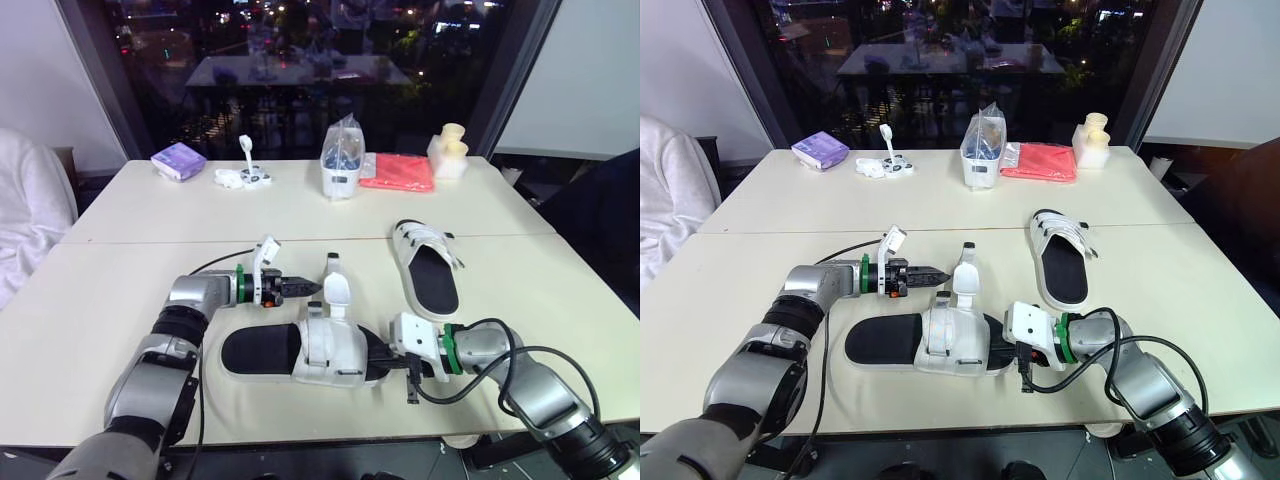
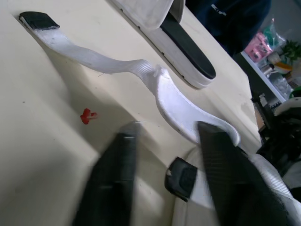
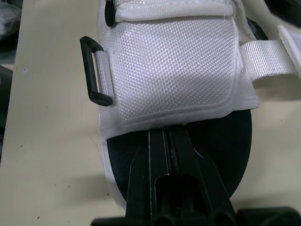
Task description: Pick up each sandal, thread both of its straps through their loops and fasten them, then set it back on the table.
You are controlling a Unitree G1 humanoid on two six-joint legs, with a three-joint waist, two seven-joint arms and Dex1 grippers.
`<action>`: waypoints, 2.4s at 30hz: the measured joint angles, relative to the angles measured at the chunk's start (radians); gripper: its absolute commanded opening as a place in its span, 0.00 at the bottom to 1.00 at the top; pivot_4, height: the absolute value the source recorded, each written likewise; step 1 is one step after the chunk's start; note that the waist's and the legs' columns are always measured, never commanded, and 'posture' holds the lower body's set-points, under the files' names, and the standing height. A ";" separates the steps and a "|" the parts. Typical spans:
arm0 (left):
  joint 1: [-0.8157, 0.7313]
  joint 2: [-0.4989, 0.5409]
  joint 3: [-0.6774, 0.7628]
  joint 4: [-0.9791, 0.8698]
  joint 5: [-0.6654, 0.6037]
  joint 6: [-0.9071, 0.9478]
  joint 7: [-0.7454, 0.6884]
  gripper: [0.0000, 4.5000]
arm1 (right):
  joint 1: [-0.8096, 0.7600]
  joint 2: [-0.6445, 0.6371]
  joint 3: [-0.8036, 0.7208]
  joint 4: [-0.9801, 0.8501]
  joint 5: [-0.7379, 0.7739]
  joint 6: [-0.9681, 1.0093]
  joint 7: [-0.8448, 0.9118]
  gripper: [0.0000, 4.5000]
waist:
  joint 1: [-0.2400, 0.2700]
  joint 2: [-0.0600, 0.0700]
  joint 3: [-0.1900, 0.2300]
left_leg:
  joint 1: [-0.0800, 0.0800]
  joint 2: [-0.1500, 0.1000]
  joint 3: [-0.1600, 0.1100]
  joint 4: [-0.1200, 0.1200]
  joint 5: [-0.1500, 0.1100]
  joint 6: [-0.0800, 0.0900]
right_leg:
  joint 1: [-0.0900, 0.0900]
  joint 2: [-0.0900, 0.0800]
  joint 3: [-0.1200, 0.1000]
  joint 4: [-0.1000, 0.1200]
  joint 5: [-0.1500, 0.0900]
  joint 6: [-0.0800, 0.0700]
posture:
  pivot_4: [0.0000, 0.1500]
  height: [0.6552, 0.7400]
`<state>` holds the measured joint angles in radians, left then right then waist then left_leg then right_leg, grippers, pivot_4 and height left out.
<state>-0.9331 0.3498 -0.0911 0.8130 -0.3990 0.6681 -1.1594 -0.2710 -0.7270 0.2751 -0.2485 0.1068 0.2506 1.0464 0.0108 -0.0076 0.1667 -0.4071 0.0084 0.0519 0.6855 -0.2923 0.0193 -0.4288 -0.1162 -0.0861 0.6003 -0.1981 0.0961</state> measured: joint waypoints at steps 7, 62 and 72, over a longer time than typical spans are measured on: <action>-0.058 -0.019 0.048 0.088 0.003 0.034 -0.016 0.99 | -0.001 -0.001 0.002 -0.002 -0.019 -0.016 0.004 0.00 | 0.001 0.000 0.000 | 0.000 0.000 0.000 0.000 0.000 0.000 | 0.000 0.000 0.000 0.000 0.000 0.000 | 1.00 1.00; -0.299 -0.231 0.459 0.457 -0.028 -0.081 0.136 0.34 | -0.026 0.000 0.025 -0.004 -0.066 -0.034 0.030 0.00 | -0.001 -0.002 0.001 | 0.000 0.000 0.000 0.000 0.000 -0.001 | 0.000 0.000 0.000 0.001 0.001 0.001 | 1.00 1.00; -0.289 -0.206 0.388 0.342 -0.018 -0.041 -0.044 0.00 | -0.032 0.000 0.029 0.002 -0.070 -0.043 0.037 0.00 | -0.001 -0.002 0.001 | 0.000 -0.001 0.001 0.000 0.001 -0.002 | 0.000 0.000 0.000 0.001 0.001 0.001 | 1.00 1.00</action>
<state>-1.2219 0.1441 0.2973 1.1552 -0.4165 0.6271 -1.2037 -0.3032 -0.7270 0.3042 -0.2467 0.0364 0.2081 1.0829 0.0093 -0.0097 0.1676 -0.4067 0.0078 0.0527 0.6858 -0.2911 0.0172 -0.4285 -0.1162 -0.0863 0.6015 -0.1972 0.0975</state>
